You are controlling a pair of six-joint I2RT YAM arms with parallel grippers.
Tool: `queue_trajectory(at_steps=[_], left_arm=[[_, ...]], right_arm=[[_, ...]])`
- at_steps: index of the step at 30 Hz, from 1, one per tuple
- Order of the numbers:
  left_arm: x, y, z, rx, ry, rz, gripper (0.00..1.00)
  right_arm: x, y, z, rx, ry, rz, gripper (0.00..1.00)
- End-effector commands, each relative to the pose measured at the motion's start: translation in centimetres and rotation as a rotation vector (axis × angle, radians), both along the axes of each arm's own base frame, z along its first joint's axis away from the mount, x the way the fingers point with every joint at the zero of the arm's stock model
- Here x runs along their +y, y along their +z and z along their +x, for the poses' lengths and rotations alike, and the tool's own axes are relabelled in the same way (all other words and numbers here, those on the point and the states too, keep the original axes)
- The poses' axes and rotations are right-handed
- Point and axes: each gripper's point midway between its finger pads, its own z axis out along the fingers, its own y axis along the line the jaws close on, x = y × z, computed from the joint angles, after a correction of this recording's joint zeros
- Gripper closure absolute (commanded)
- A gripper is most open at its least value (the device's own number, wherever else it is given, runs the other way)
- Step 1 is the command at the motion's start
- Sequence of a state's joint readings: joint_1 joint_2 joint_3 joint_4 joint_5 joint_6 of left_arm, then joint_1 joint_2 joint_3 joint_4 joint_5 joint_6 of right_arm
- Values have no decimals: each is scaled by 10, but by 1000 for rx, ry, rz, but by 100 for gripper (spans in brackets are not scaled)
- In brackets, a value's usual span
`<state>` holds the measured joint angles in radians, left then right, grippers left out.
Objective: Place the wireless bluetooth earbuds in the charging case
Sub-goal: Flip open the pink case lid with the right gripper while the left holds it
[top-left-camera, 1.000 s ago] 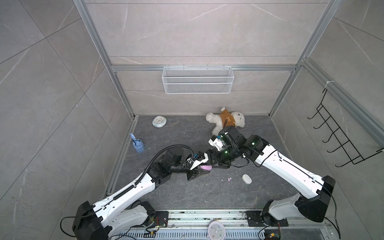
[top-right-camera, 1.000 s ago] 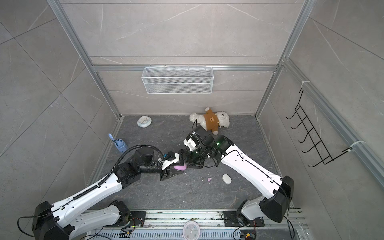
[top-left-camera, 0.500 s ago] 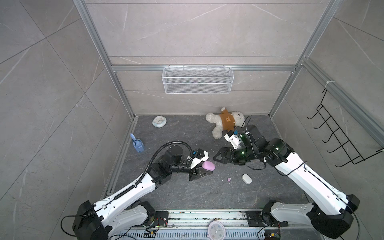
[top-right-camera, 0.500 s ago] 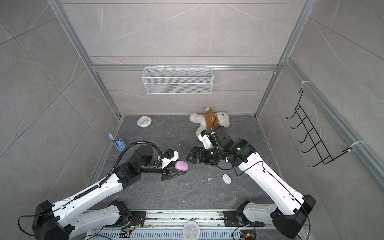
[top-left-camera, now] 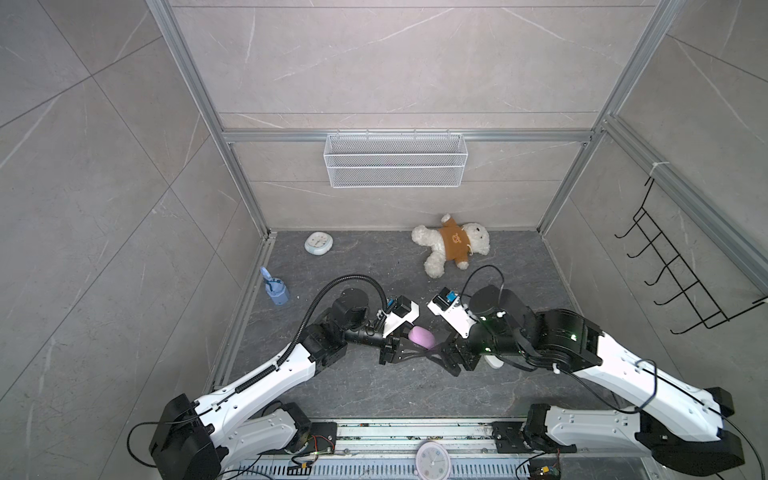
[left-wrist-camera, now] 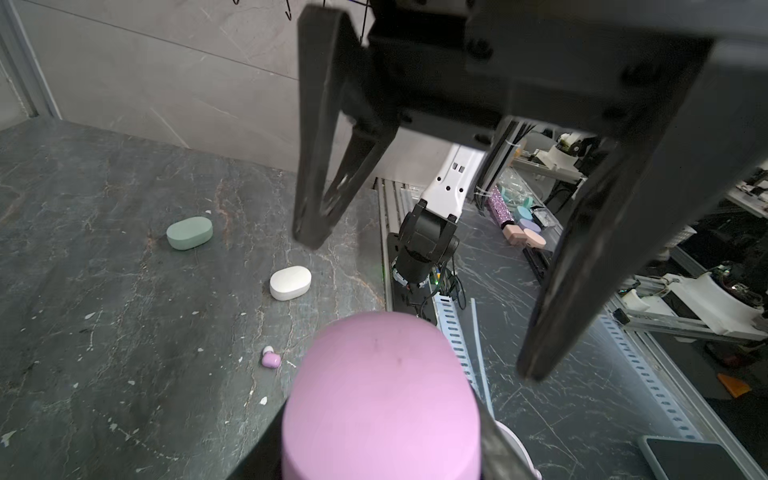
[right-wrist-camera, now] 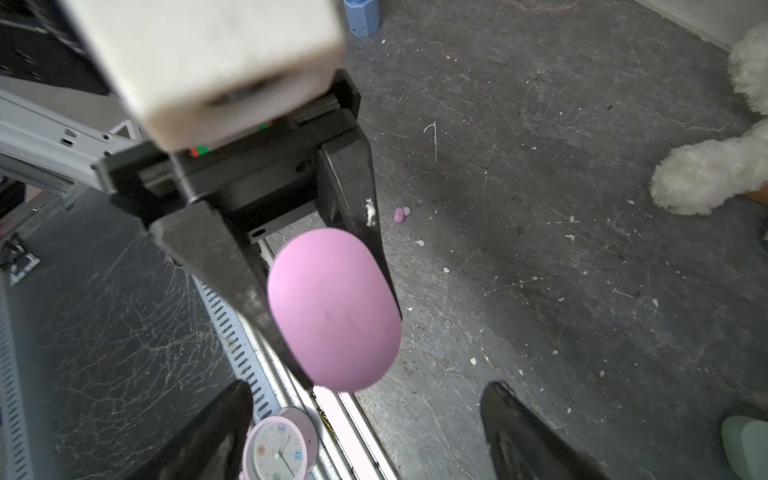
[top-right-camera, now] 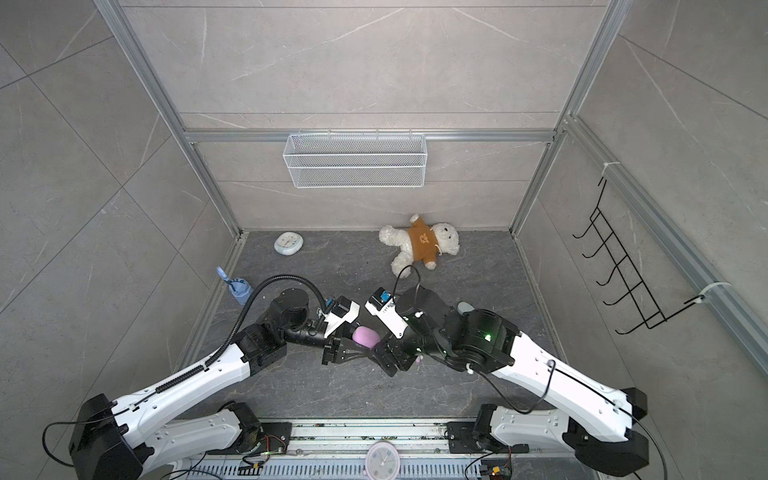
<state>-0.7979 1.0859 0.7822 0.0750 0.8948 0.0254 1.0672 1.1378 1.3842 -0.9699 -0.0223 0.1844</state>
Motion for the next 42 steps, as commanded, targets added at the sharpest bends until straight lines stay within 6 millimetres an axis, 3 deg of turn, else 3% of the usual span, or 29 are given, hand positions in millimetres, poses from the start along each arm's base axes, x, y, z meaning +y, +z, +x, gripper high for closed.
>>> queue_trajectory(at_steps=[1,12,25,31,34,42], left_arm=[[0,28,-9,-24,-56,-58,61],[3,28,-15,-26,-76,-53,62],[5,28,-17,-28,-81,-46,63],[6,32,-18,-39,-82,-55,64],[7,34,-20,-41,-85,-59,64],[8,36,-23,-38,-93,-59,64]], right_arm=[[-2,8,16,-106,-31,-37,11],[-10,20,22,-129,-94,-13,11],[-6,26,20,-120,-85,18,13],[-1,16,20,-95,-71,-7,14],[-7,14,28,-116,-120,-41,13],[-28,32,46,-160,-246,-11,12]])
